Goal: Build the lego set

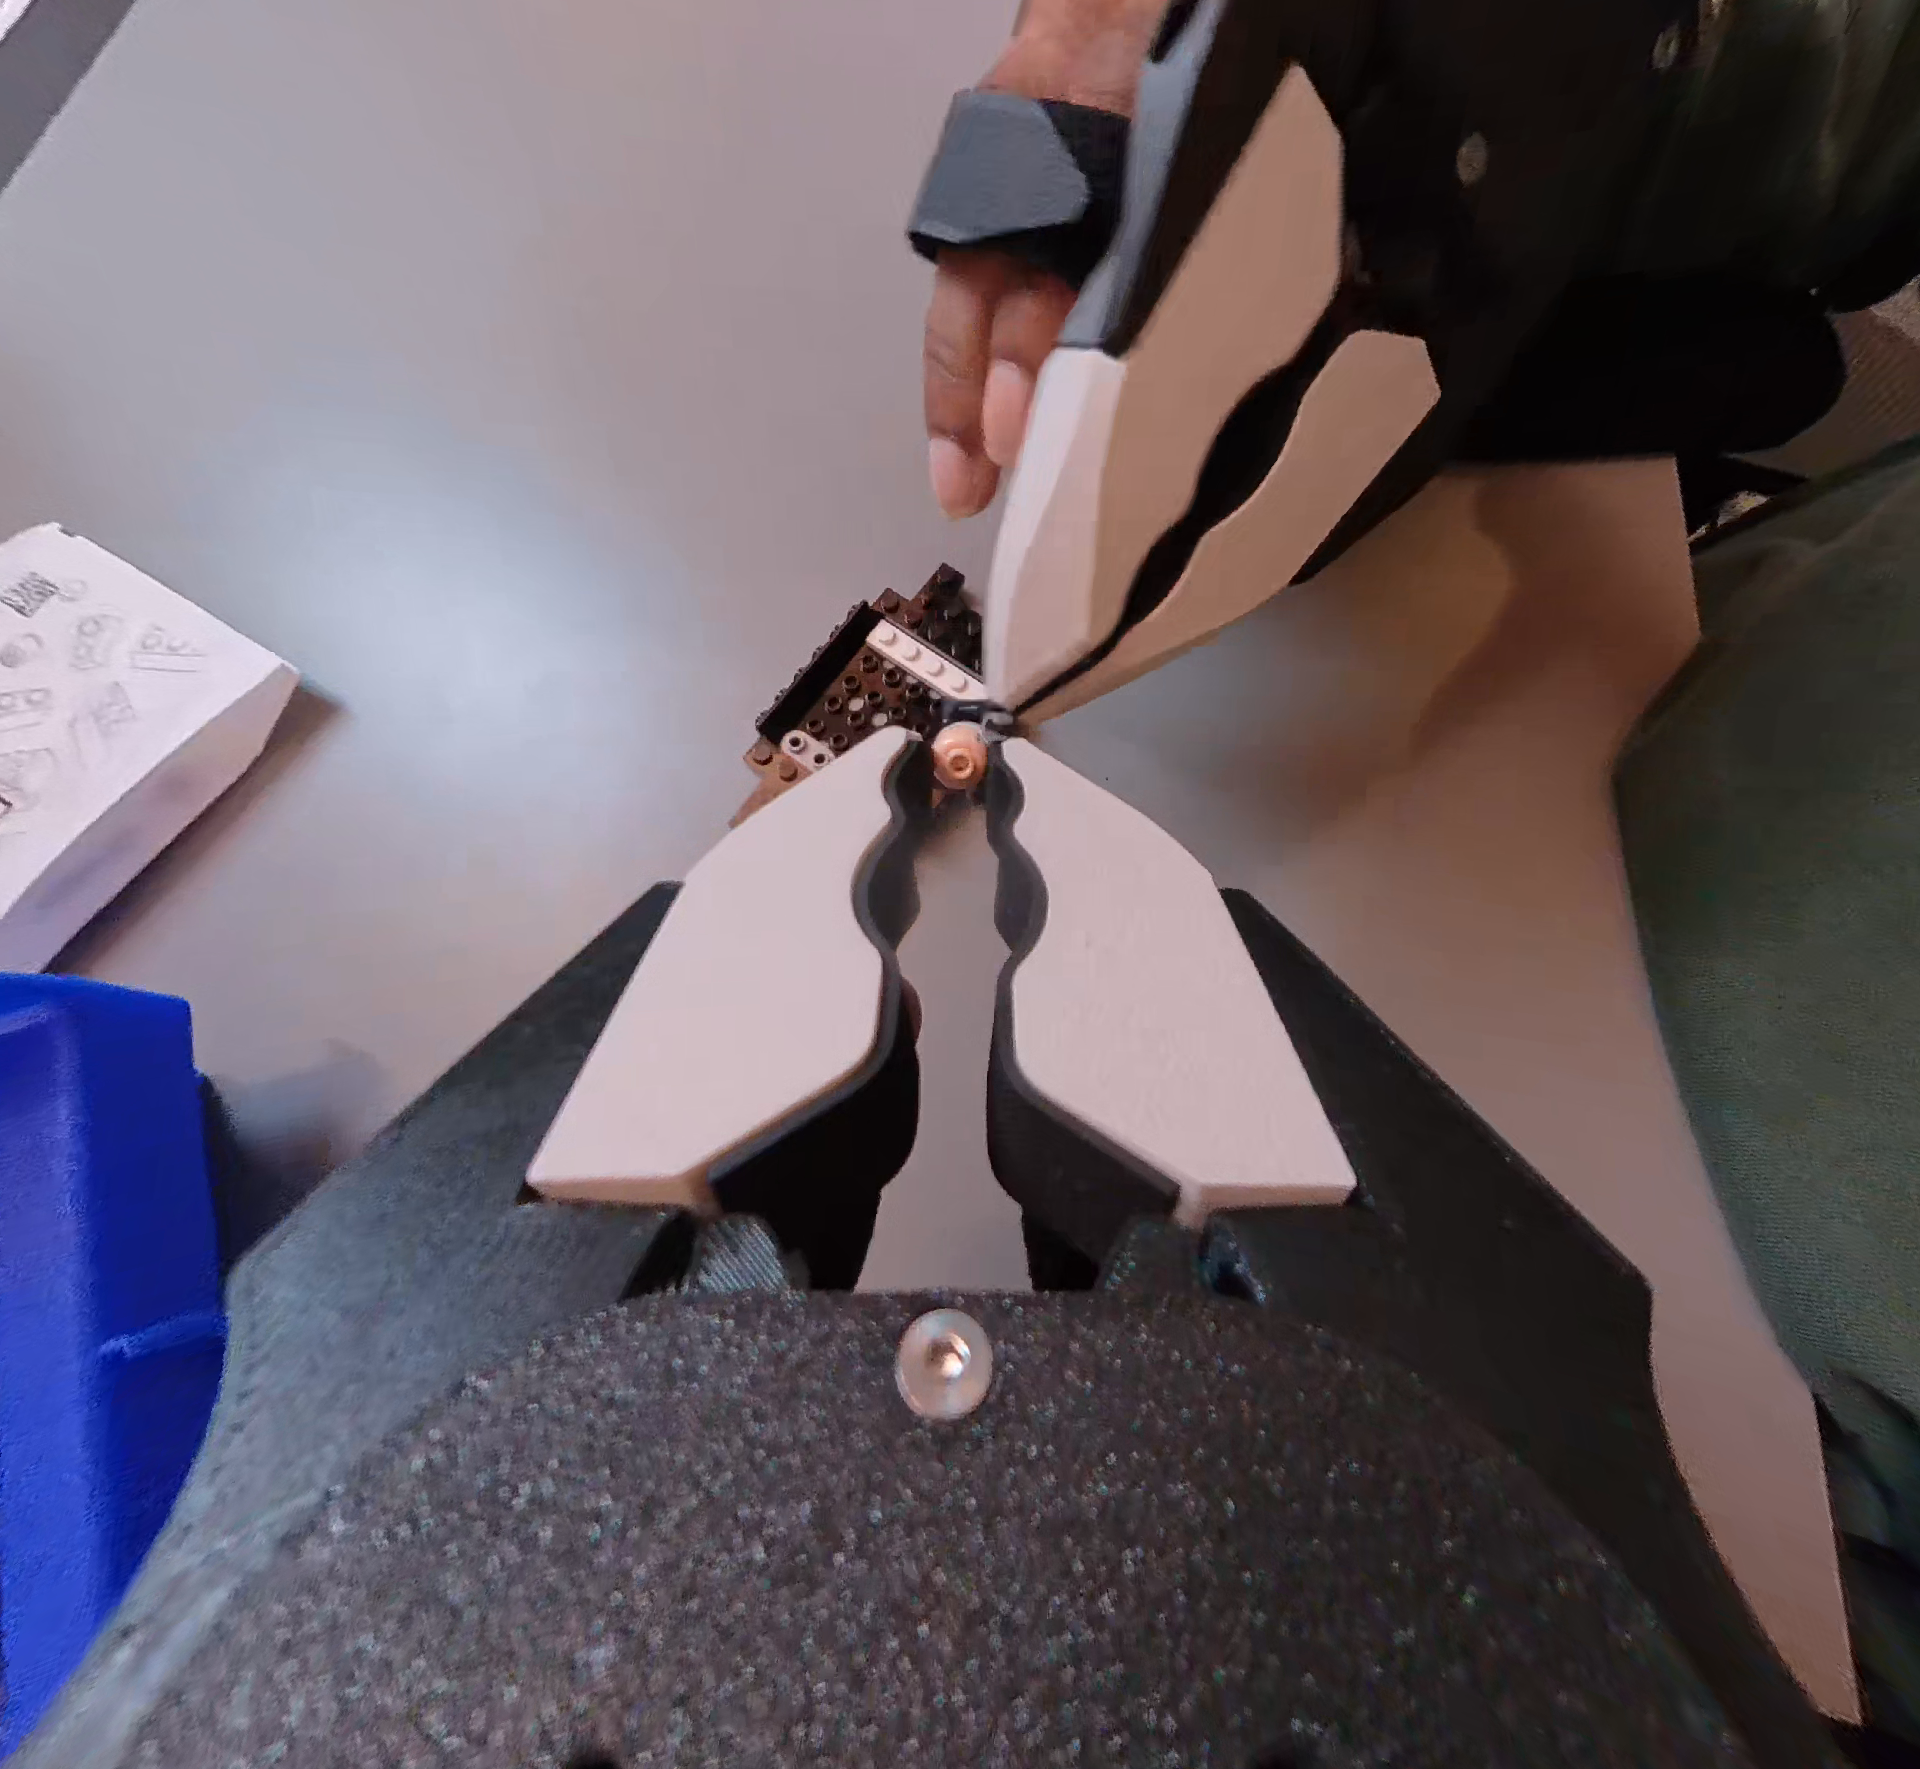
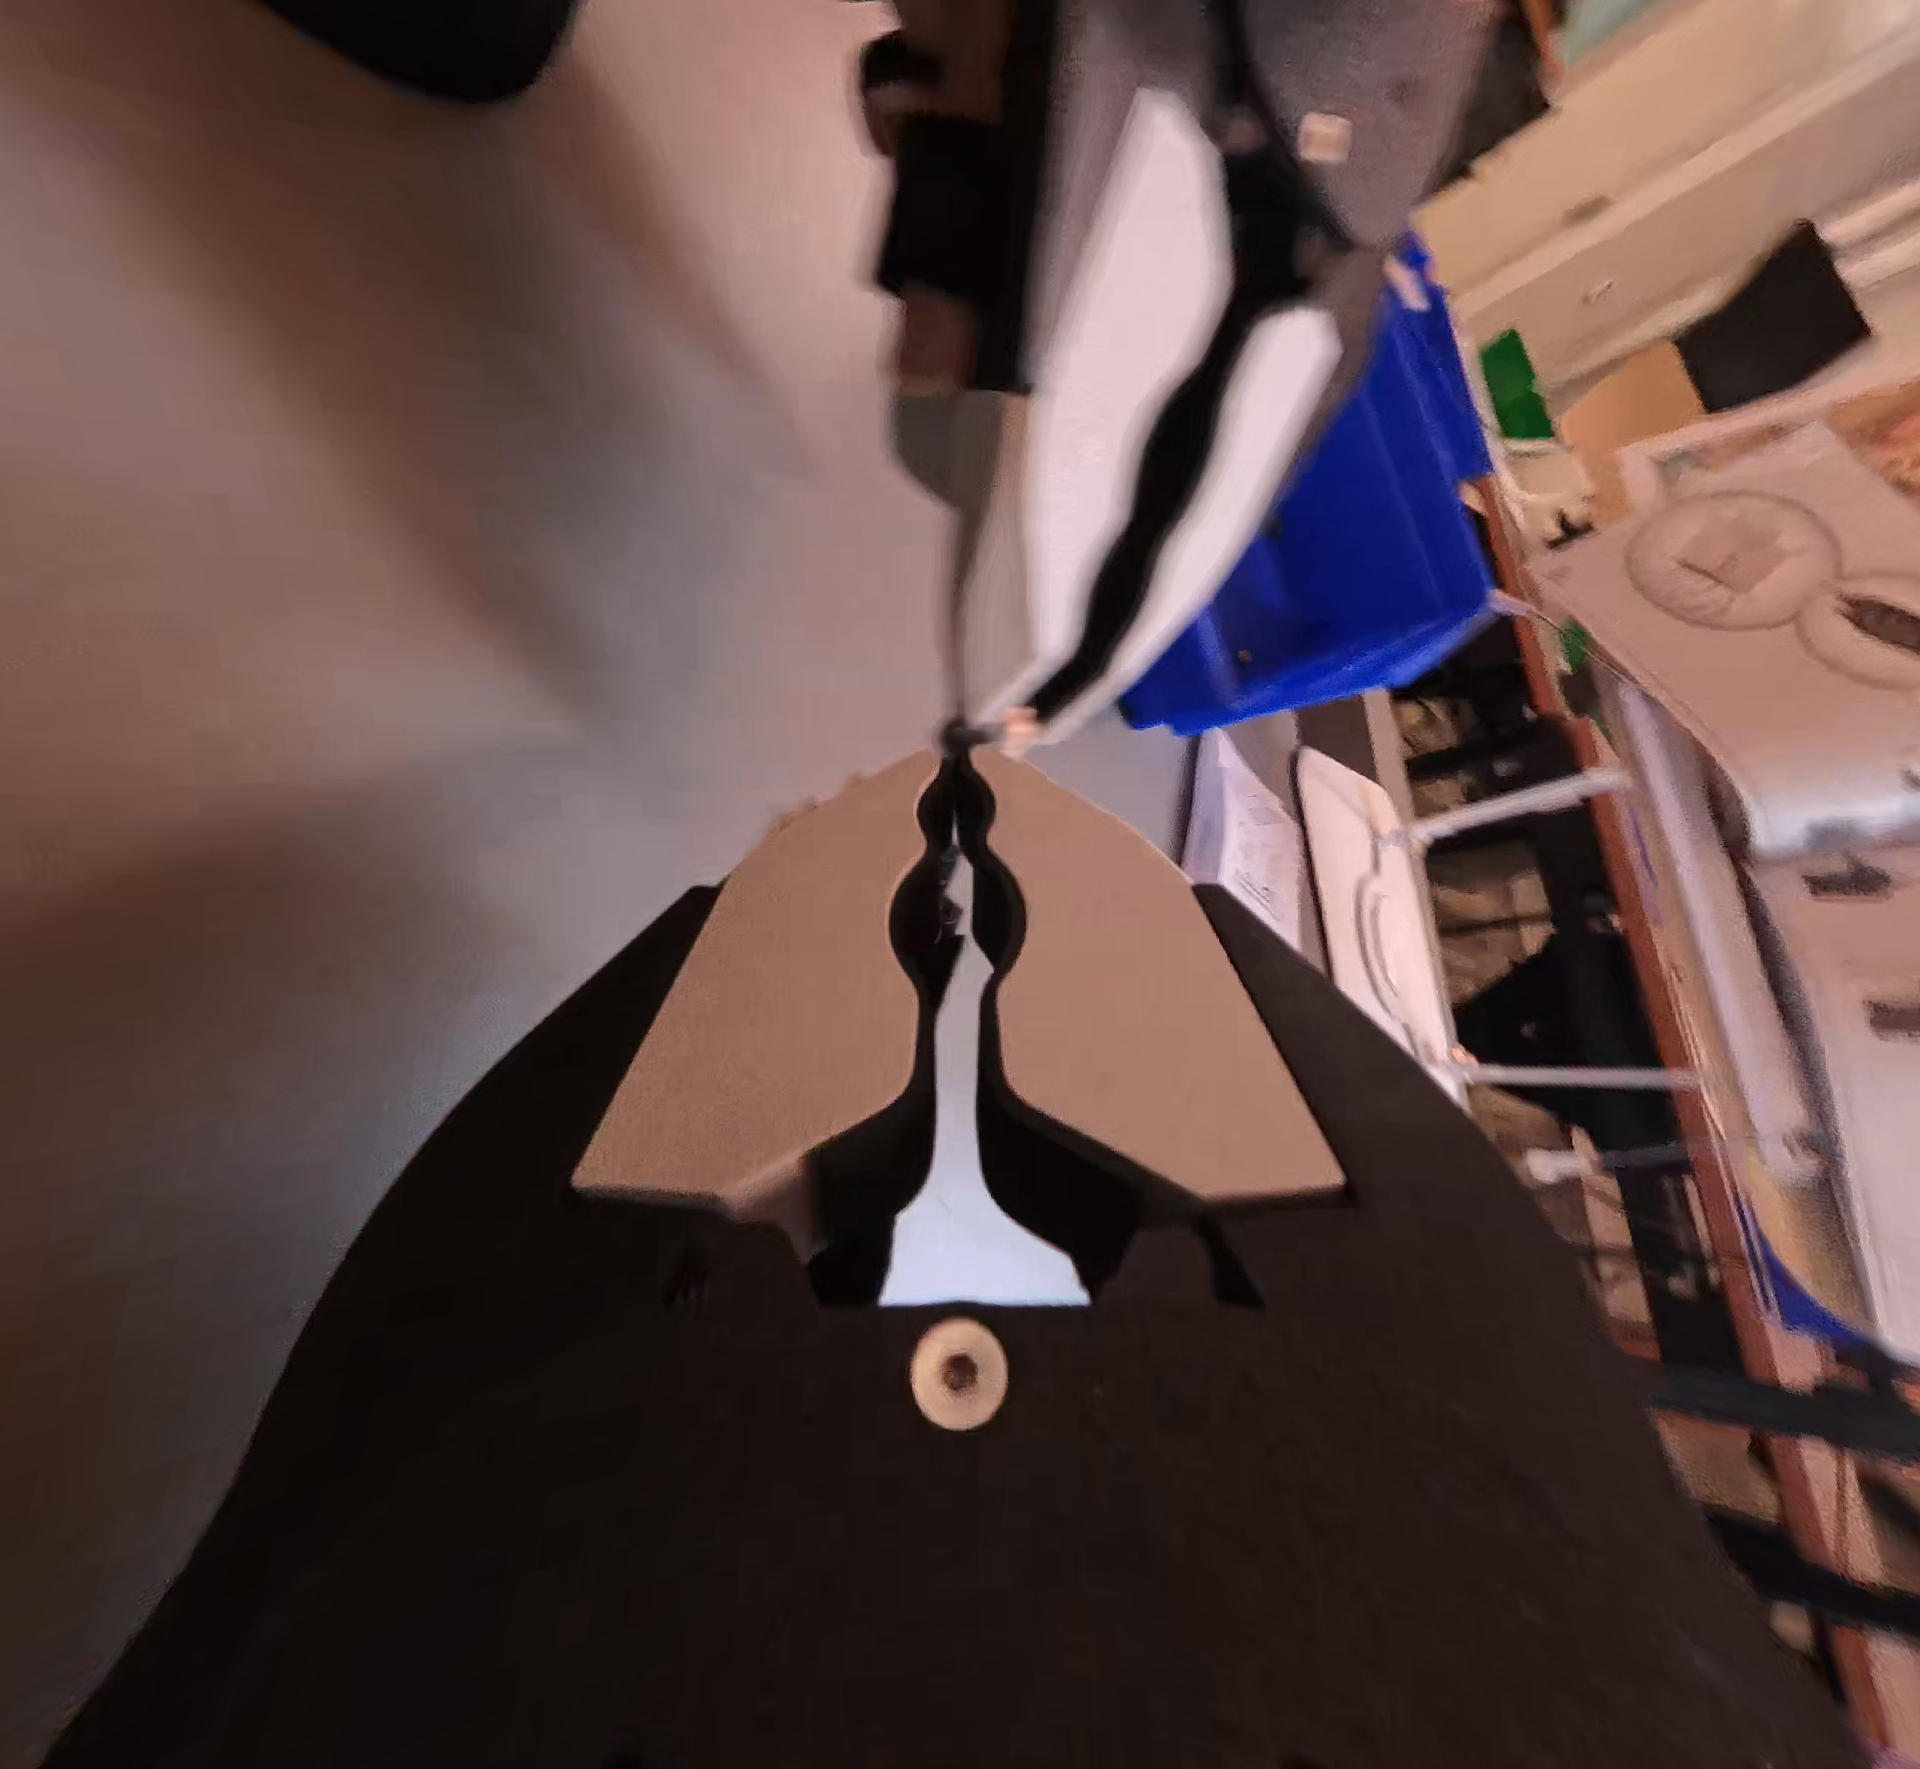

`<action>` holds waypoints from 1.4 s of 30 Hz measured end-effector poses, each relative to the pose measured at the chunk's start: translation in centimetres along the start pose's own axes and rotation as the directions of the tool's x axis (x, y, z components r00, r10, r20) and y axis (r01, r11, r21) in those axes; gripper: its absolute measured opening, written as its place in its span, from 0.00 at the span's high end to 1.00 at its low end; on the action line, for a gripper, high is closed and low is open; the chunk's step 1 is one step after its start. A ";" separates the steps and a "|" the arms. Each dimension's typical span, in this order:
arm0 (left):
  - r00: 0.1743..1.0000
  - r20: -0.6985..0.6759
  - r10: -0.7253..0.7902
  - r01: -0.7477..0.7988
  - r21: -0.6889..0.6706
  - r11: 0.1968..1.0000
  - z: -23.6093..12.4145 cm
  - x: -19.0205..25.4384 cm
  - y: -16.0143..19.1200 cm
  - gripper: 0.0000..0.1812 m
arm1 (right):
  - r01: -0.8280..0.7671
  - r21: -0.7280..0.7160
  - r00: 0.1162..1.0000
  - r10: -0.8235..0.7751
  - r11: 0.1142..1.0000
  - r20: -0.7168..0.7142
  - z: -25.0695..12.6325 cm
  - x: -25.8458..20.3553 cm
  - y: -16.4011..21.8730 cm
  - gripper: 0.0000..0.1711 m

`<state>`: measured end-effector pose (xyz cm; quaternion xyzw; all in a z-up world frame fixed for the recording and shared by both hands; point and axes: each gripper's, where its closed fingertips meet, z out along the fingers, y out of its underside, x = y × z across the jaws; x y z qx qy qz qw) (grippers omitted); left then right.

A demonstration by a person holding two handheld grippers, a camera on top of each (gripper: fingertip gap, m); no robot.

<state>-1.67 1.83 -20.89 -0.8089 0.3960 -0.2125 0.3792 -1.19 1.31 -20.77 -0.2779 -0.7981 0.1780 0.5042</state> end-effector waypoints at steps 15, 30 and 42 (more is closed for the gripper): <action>0.999 -0.024 -0.041 0.041 0.008 0.999 -0.5 -0.1 0.0 0.94 | -0.070 0.000 0.995 0.070 0.998 -0.065 0.9 0.6 -0.6 0.93; 0.891 -0.305 -0.336 0.377 0.088 0.922 -1.3 0.1 -0.3 0.95 | 0.276 -0.045 0.952 -0.279 0.960 -0.125 0.4 0.1 -0.6 0.98; 0.567 -0.652 -0.503 0.764 0.188 0.617 -3.2 -1.5 -3.0 0.95 | 0.335 -0.081 0.856 -0.339 0.939 -0.391 -0.7 3.1 -1.2 0.96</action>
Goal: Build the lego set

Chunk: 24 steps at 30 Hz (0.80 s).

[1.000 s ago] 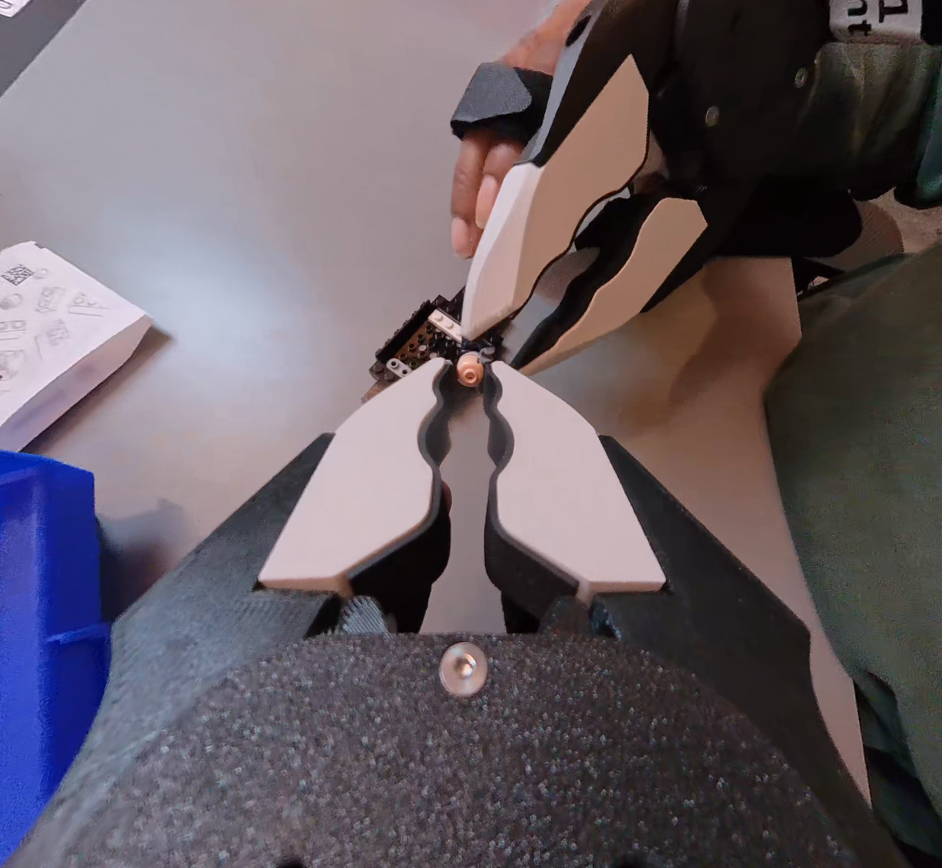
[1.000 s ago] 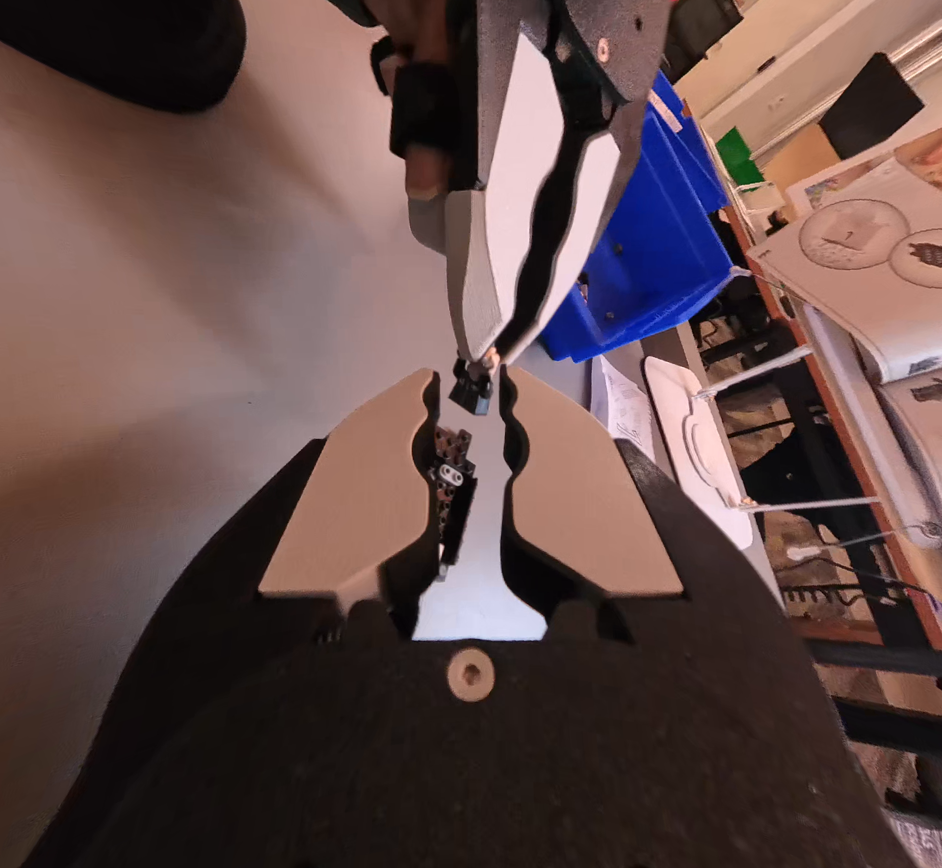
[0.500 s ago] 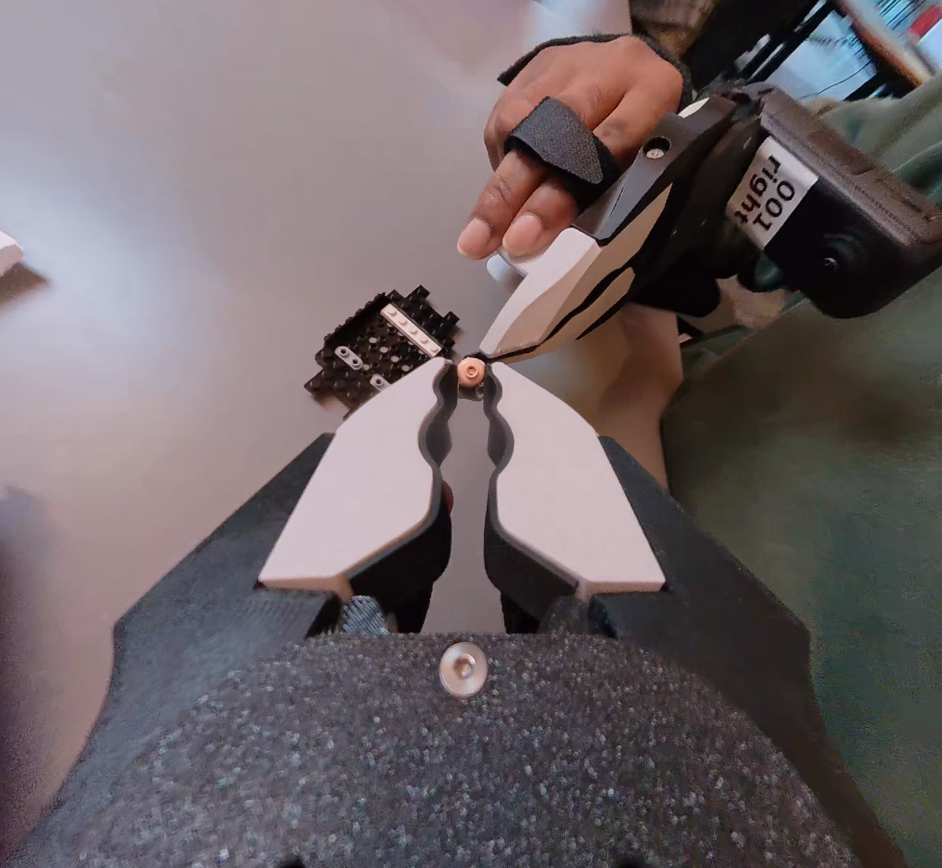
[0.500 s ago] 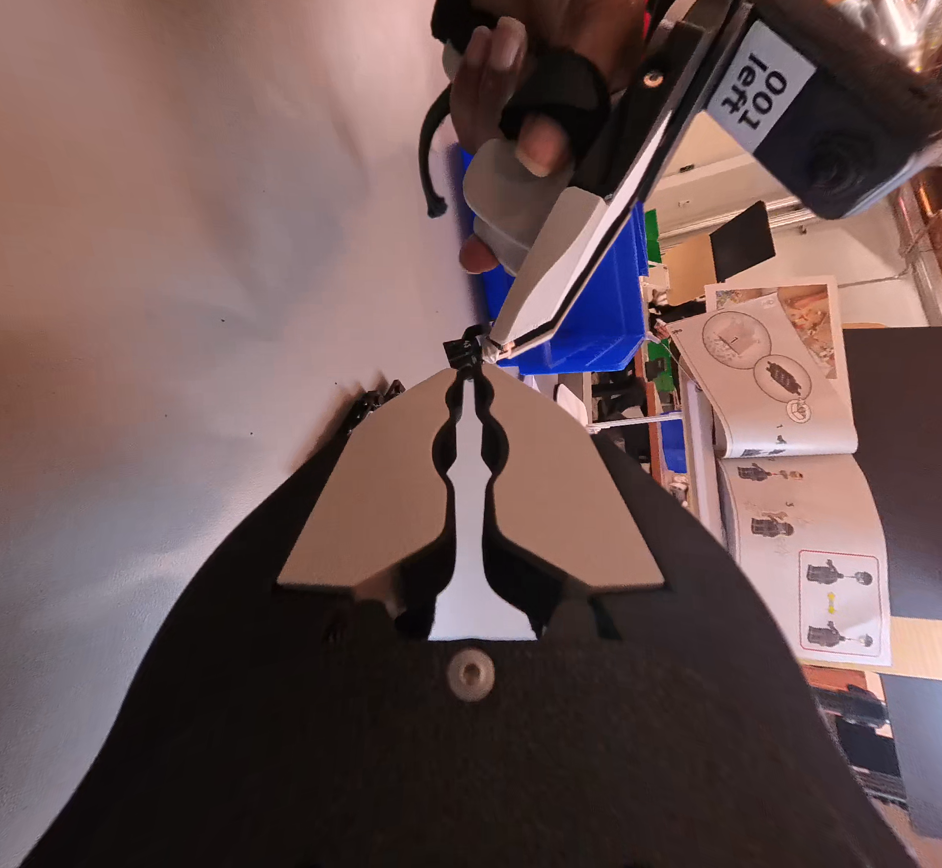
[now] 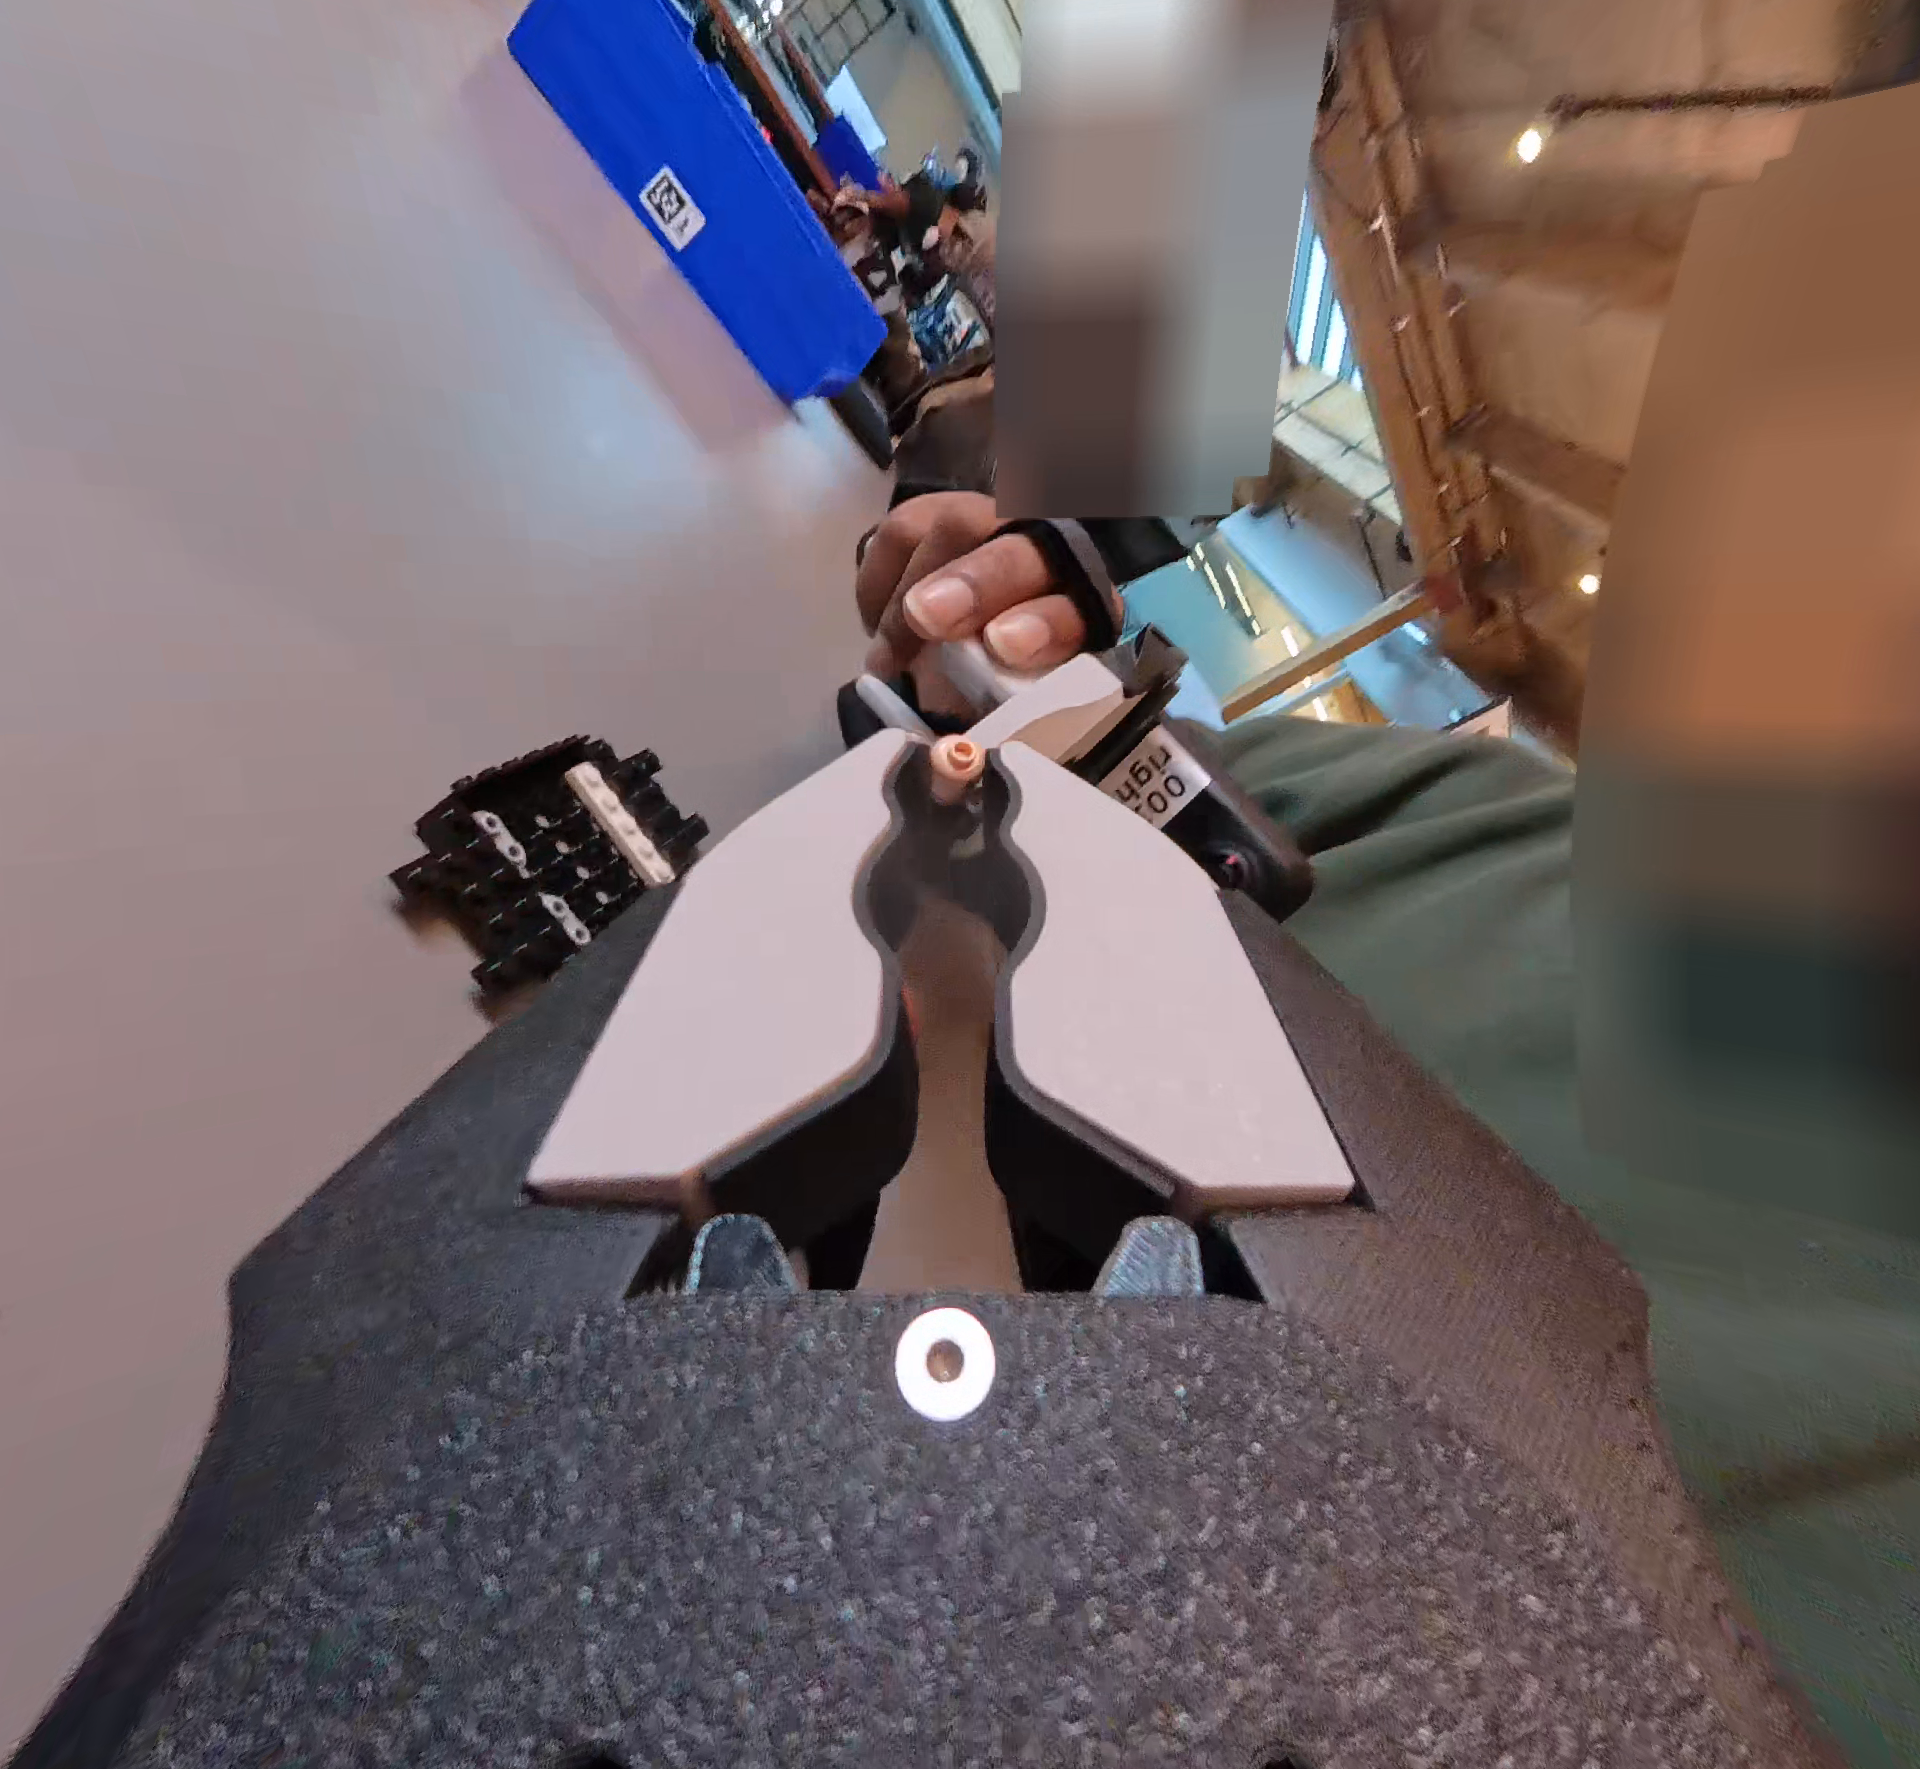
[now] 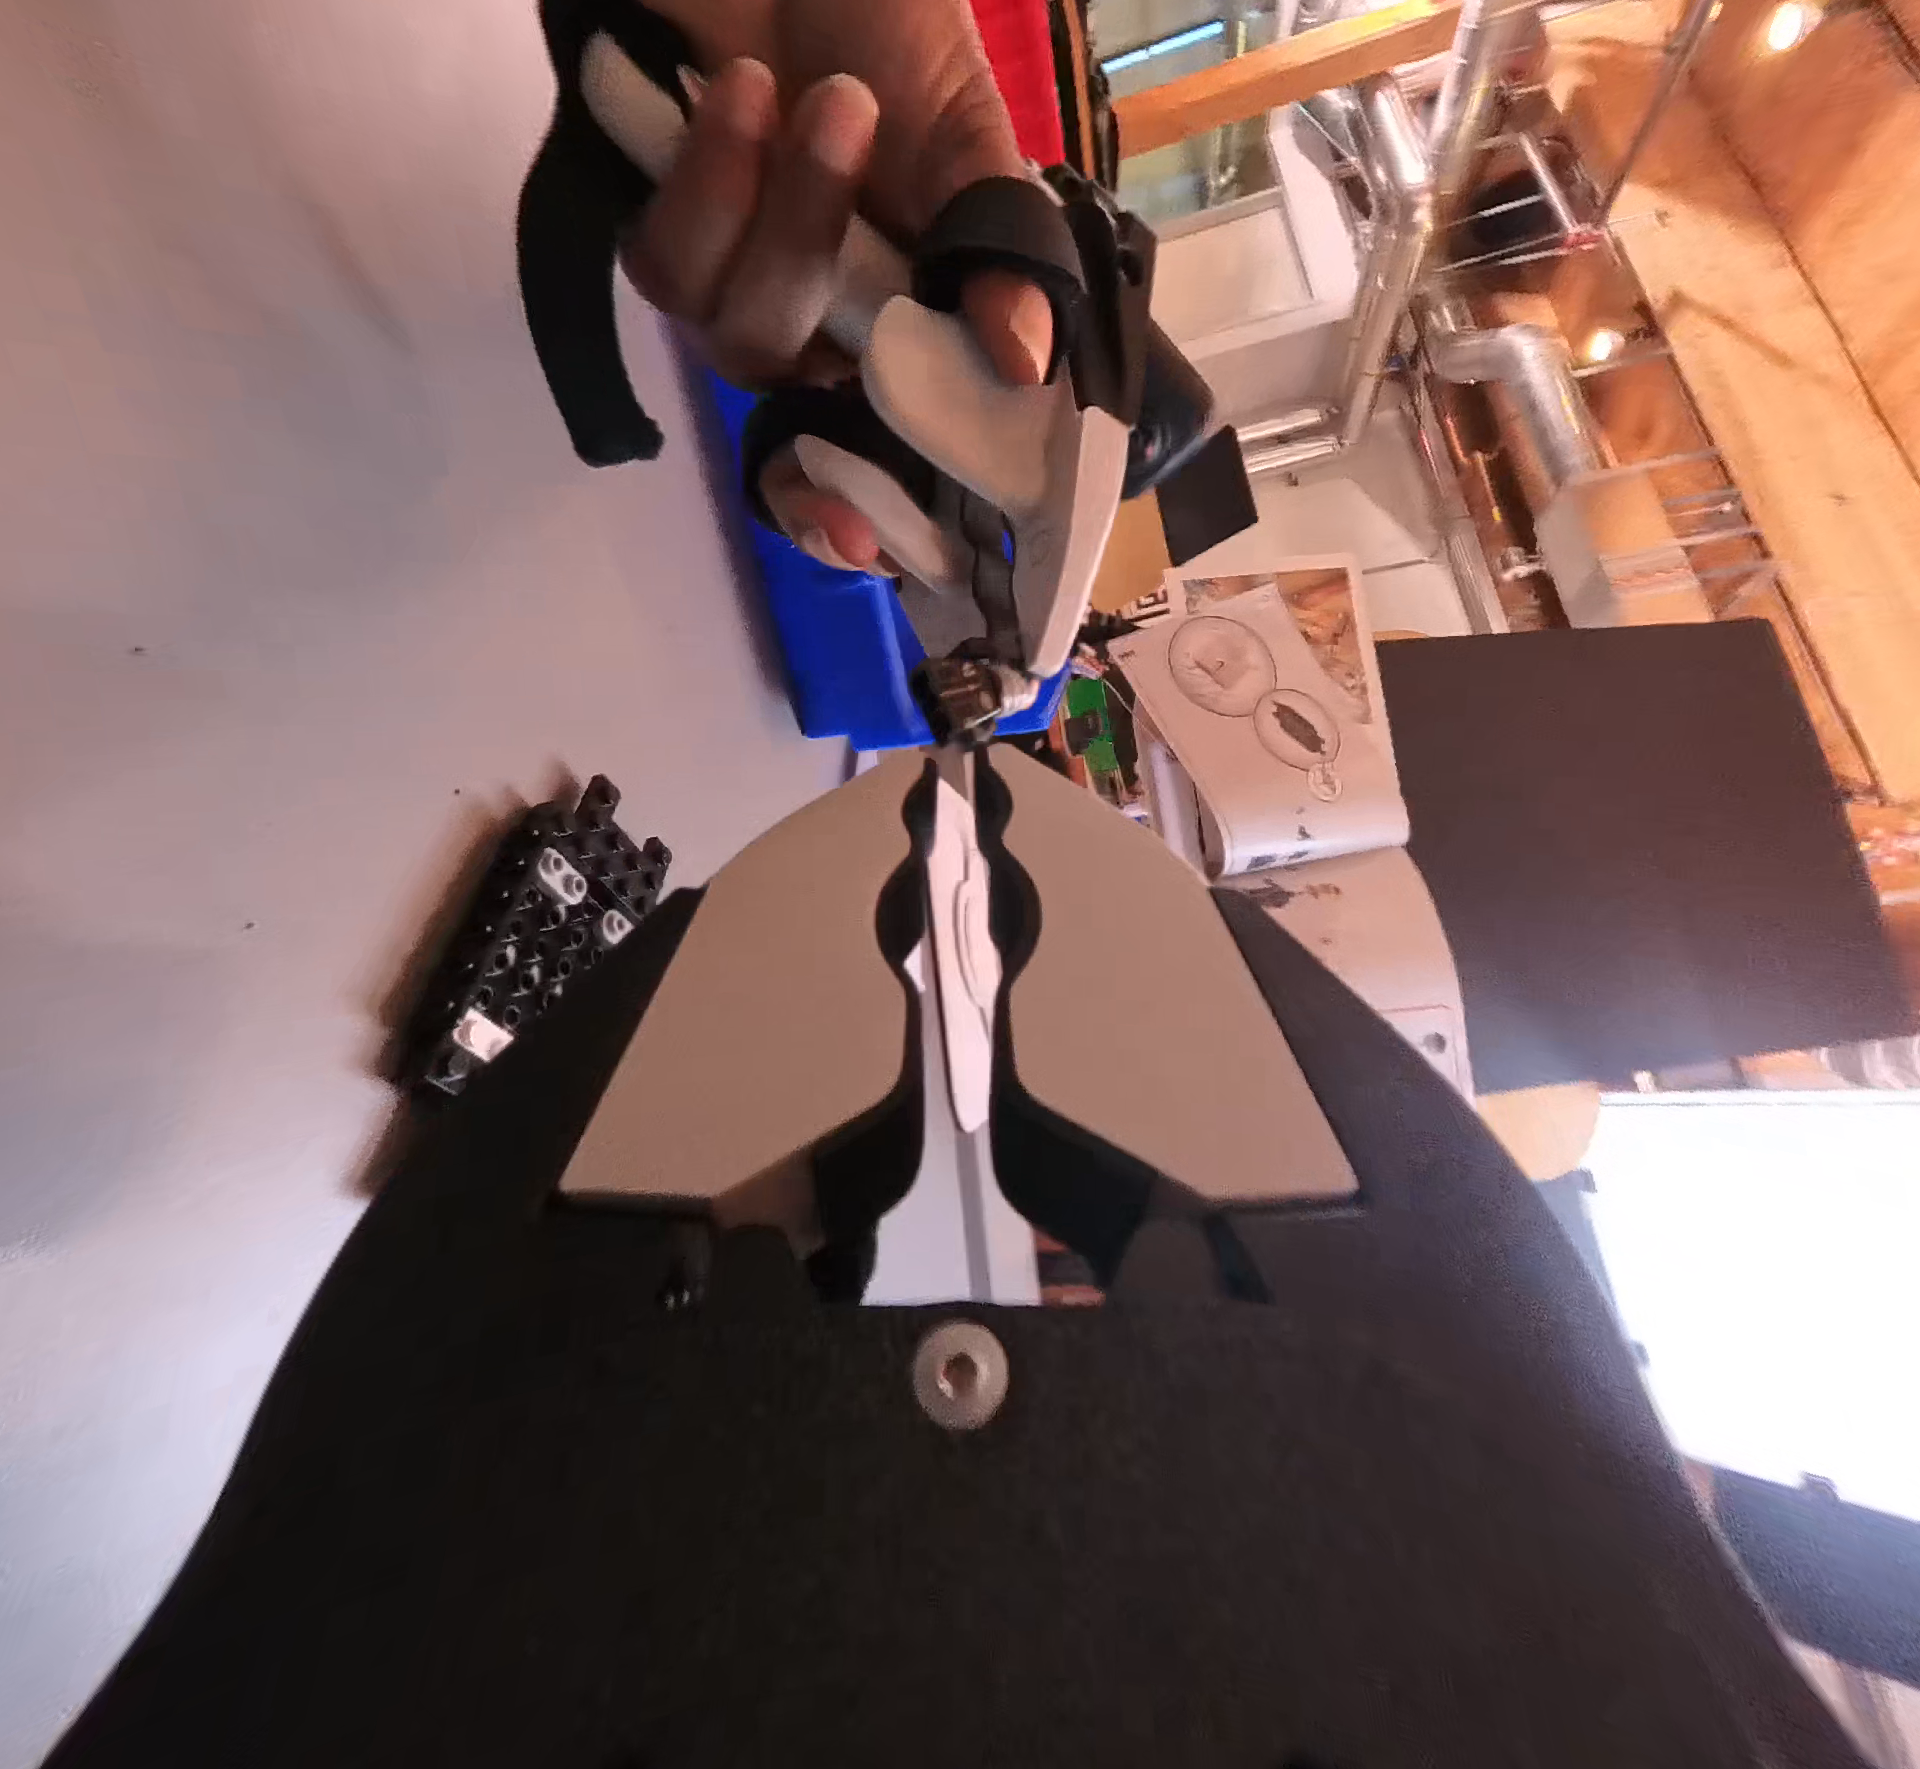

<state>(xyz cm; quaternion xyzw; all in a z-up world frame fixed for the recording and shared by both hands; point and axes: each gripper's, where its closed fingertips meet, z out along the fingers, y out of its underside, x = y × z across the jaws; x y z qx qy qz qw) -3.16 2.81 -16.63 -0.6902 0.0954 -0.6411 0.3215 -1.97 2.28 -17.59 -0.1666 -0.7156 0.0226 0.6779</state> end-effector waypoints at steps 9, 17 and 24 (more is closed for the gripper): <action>0.986 0.085 0.140 -0.146 0.062 0.987 -0.4 0.4 -1.4 0.94 | -0.977 -0.072 0.155 0.904 0.200 0.398 0.2 1.7 -0.7 0.78; 0.957 0.103 0.271 -0.271 -0.017 0.962 1.2 1.4 -0.2 0.95 | -0.986 -0.163 -0.040 0.895 0.037 0.445 0.3 1.1 -0.7 0.93; 0.895 0.177 0.410 -0.419 0.014 0.908 1.1 1.9 -1.2 0.94 | -0.976 -0.146 -0.210 0.873 -0.161 0.440 0.2 2.6 -0.1 0.95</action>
